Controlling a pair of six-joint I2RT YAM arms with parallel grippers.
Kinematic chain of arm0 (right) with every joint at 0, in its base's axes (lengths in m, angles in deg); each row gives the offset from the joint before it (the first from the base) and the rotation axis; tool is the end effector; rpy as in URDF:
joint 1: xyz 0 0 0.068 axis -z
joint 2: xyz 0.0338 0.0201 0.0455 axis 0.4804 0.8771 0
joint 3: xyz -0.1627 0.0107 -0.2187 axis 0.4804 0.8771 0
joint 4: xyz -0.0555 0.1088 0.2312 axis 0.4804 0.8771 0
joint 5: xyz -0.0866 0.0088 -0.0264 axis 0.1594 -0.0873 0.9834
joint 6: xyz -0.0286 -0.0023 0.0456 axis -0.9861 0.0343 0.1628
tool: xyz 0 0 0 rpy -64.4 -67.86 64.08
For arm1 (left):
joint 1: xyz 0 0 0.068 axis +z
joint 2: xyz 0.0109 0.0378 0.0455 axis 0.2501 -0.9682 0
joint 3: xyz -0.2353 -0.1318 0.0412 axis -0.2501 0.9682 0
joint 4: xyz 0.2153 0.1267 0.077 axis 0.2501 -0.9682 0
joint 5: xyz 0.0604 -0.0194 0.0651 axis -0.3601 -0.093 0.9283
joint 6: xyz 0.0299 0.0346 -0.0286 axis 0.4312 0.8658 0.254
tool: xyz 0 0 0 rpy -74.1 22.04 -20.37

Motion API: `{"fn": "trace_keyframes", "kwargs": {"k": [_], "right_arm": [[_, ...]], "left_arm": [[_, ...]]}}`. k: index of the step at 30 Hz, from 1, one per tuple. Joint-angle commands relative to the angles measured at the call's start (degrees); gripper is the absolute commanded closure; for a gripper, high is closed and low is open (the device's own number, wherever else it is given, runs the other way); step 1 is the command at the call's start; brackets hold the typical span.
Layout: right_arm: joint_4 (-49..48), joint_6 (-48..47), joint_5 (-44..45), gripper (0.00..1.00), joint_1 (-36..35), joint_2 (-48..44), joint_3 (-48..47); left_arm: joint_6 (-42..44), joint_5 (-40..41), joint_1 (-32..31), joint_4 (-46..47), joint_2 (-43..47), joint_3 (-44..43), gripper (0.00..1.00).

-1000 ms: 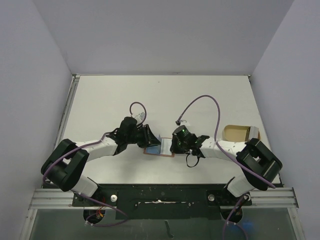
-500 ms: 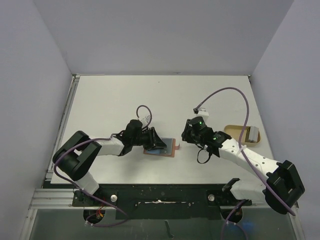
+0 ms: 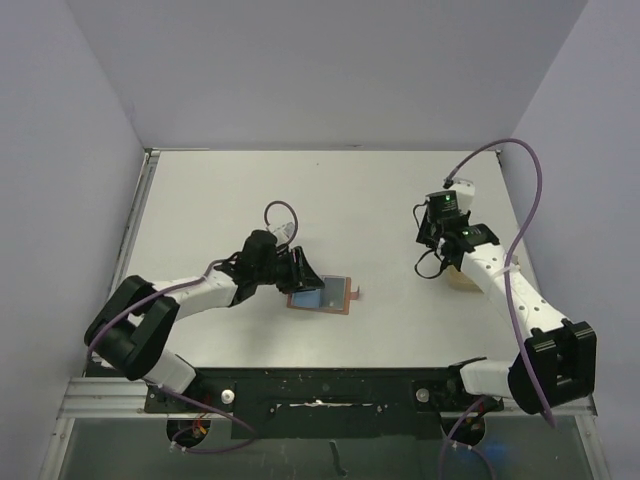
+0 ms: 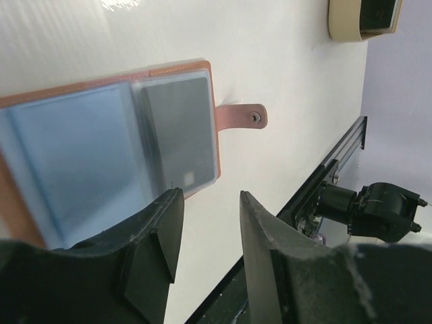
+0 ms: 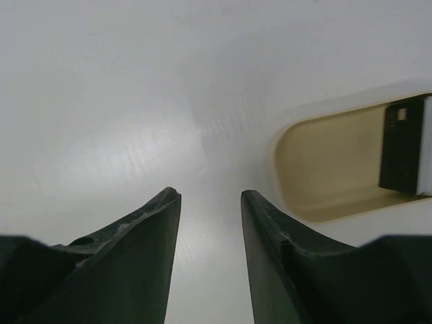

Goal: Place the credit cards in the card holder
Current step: Pick up the credit card from the storage box.

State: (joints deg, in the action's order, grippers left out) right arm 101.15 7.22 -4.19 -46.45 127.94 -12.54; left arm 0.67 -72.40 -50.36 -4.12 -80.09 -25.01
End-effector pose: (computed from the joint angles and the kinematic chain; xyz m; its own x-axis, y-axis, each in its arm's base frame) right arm 0.2551 0.0675 0.2783 -0.6104 0.3209 -0.7242 0.3381 0.9323 0.1281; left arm 0.2347 -0.1885 0.1602 -0.9340 -0.1803 -0.3083 0.1383 0.6133 -0.7776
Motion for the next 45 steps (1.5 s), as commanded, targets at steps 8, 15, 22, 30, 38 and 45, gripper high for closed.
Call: {"fn": "trace_keyframes", "kwargs": {"k": [8,15,22,30,38,45], "right_arm": [[6.82,-10.66,15.62,0.53,14.03,11.30,-9.97],[5.26,-13.37,19.22,0.51,19.63,15.70,-8.97],[2.79,-16.05,20.36,0.51,24.80,19.22,-8.25],[2.36,-15.80,18.41,0.51,27.01,23.53,-8.15],[1.49,-15.84,18.35,0.51,27.31,26.11,-7.64],[2.32,-15.62,19.62,0.54,27.41,27.27,-7.96]], "left_arm": [[10.27,4.49,7.71,-22.44,14.11,-3.64,0.55],[10.82,3.24,13.24,-25.42,14.88,-1.51,0.41],[11.24,3.84,14.59,-26.18,13.07,-1.30,0.39],[10.83,2.89,14.87,-25.01,11.89,-0.92,0.39],[11.14,2.80,15.27,-25.18,12.28,-0.81,0.39],[11.00,2.62,15.45,-25.01,13.48,0.09,0.39]]}}
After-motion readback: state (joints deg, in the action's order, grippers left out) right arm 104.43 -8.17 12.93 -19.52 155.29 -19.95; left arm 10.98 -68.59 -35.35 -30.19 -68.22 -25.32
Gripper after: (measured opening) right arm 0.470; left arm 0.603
